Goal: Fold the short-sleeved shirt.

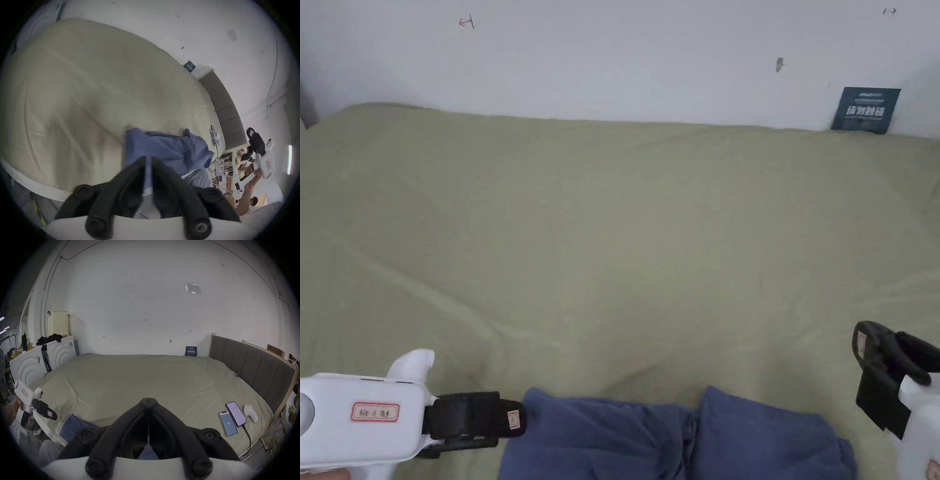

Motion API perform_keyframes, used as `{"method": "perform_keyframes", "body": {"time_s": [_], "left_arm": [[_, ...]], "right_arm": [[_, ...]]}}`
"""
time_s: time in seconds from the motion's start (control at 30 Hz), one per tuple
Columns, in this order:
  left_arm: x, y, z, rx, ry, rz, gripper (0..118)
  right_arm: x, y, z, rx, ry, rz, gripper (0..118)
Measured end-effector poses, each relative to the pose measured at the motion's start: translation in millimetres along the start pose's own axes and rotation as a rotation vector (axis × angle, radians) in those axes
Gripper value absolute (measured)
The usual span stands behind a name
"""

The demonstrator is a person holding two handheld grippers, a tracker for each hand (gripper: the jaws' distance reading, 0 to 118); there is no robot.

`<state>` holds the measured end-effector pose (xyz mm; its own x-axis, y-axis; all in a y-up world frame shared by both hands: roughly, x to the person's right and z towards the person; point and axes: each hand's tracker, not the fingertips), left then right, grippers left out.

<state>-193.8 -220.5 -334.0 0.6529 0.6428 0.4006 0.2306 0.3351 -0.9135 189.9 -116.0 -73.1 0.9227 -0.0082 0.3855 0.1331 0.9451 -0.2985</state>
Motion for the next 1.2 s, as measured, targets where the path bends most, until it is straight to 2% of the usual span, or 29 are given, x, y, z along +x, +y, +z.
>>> {"method": "perform_keyframes", "body": {"time_s": [0.03, 0.13, 0.27, 0.4, 0.43, 0.5, 0.53, 0.6, 0.63, 0.87, 0.97, 1.1, 1.2], "left_arm": [[-5, 0, -8, -0.026, -0.06, 0.007, 118], [-17, 5, -29, -0.106, -0.081, 0.097, 118], [-25, 7, -51, -0.113, -0.079, 0.081, 118], [-39, 19, -56, -0.096, -0.217, 0.148, 115], [-35, 16, -58, -0.094, -0.234, 0.164, 104], [-32, 17, -64, -0.099, -0.226, 0.165, 33], [-29, 14, -70, -0.11, -0.176, 0.167, 14], [-23, 9, -81, -0.125, -0.088, 0.146, 10], [-22, 10, -76, -0.099, -0.172, 0.19, 9], [-18, 11, -18, 0.061, -0.142, 0.193, 8], [-21, 15, 27, 0.14, -0.011, 0.165, 8], [-2, 18, 71, 0.177, 0.296, 0.079, 8], [26, 19, 74, 0.158, 0.354, 0.03, 8]], "right_arm": [[-2, 0, 0, -0.005, 0.001, 0.004, 2], [-4, 1, 0, -0.013, -0.003, 0.021, 2], [-3, 4, -1, -0.019, -0.019, 0.036, 2], [0, 4, -4, -0.022, -0.026, 0.025, 2], [0, 4, -5, -0.023, -0.026, 0.021, 2], [1, 3, -5, -0.024, -0.026, 0.013, 2], [1, 3, -4, -0.022, -0.022, 0.008, 2], [1, 2, -2, -0.019, -0.015, 0.004, 2], [2, 3, 0, -0.02, -0.014, 0.01, 2], [5, 6, 7, 0.002, 0.004, 0.005, 2], [6, 9, 8, 0.017, 0.013, -0.003, 2], [8, 18, 6, 0.069, 0.017, 0.019, 2], [10, 28, 7, 0.121, 0.008, 0.032, 2]]}}
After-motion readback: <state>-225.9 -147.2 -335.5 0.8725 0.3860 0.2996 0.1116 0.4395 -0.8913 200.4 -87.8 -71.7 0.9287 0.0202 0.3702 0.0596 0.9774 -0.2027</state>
